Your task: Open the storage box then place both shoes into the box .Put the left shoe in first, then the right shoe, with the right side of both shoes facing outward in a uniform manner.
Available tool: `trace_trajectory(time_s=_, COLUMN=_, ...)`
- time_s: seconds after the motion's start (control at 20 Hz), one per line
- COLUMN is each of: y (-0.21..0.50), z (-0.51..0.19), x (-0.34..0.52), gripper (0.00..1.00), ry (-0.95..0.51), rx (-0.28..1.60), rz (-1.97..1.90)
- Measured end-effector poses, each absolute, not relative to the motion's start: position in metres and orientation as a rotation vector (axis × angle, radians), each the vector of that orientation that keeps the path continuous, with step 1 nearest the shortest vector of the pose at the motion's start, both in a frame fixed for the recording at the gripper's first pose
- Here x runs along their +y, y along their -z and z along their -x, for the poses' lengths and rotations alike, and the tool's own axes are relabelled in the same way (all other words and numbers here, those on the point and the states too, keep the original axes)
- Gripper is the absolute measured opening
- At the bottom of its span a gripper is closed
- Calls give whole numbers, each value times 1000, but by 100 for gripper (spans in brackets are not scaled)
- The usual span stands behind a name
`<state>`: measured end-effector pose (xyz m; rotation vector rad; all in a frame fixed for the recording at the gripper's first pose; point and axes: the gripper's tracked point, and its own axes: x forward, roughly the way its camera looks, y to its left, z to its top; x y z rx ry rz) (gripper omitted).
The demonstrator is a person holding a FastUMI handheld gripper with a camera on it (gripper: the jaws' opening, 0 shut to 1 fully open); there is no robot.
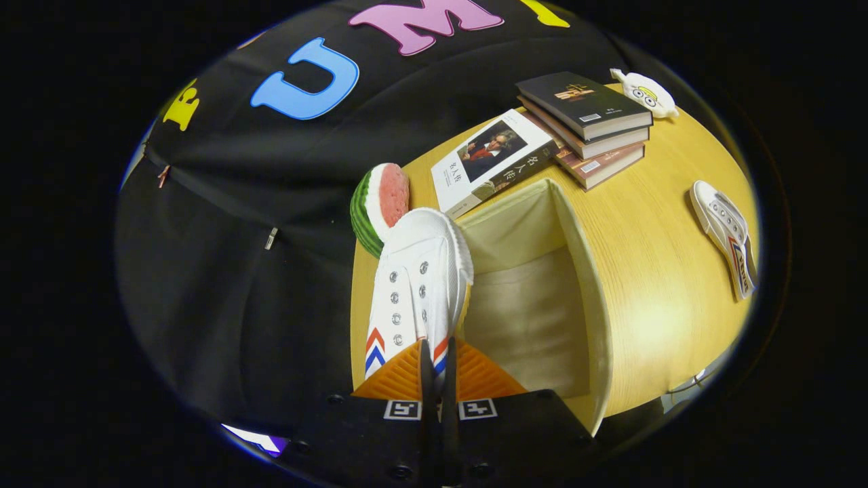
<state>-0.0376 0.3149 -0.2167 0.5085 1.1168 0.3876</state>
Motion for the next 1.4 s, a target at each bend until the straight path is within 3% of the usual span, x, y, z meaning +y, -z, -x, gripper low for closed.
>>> trace_trajectory(time_s=0.15, y=231, z=44, x=309, gripper=5, ry=-360, rx=1162, rz=-443)
trace_trajectory(time_s=0.25, y=219, z=51, x=317, gripper=15, ry=-428, rx=1158, rz=-457)
trace_trajectory(time_s=0.4, y=202, z=37, x=313, gripper=98, ry=-484, rx=1109, rz=-457)
trace_trajectory(time_s=0.75, y=145, z=4, x=242, gripper=98, ry=-541, rx=915, rz=-399)
trace_trajectory(time_s=1.05, y=136, z=-39, x=119, gripper=99, ry=-442, rx=819, rz=-316)
trace_trajectory(time_s=1.4, y=167, z=-63, x=-3, gripper=99, ry=-335, rx=838, rz=-288)
